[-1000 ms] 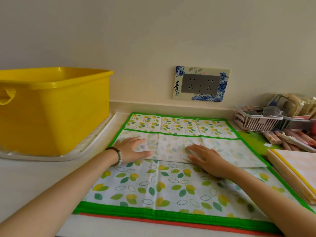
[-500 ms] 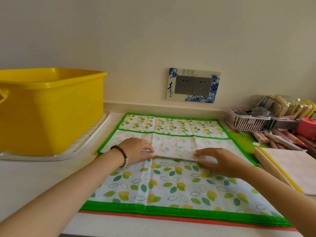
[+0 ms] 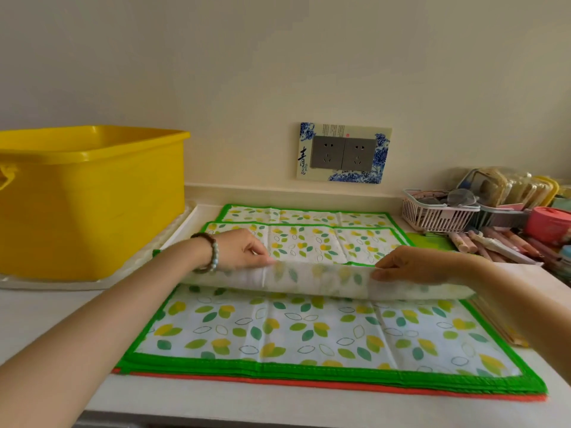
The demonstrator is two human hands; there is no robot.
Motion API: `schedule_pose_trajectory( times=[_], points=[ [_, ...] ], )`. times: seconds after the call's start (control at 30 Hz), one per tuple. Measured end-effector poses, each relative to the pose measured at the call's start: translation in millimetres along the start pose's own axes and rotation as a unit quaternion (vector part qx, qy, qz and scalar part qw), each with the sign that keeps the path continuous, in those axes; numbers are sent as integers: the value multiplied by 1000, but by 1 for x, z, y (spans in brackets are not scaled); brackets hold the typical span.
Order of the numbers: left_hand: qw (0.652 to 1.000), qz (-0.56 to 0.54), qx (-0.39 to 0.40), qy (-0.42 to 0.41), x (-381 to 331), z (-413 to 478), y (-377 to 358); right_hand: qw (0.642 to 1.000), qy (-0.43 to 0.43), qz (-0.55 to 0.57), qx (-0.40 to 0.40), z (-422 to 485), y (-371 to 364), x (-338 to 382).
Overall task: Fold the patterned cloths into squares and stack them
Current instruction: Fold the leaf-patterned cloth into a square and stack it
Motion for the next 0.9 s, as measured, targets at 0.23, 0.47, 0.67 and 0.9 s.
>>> schedule_pose_trajectory(
  times=[0.23,0.47,0.67,0.9],
  points=[
    [1000,12,-23,-2,-24,0,37,996,20,85,18,-12,39,8],
    [982,32,-150,-112,-50,15,32,981,24,-49,-187,37,68,-1],
    [995,74,-51,-31,-21,39,-17,973,-17,-29,-227,77,47,-24],
    [991,130,-32,-9,6,69,-47,964,-65,-26,-256,108,35,-48]
  ],
)
Point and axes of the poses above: each hand's wrist, its own z-axis towards the middle knuckle, its own y-axis out of the back of the hand, x = y × z, the point moved 10 cm from there along z, towards the middle knuckle, and after that the axes turned 7 degrees about -z, right-handed, at the moved point
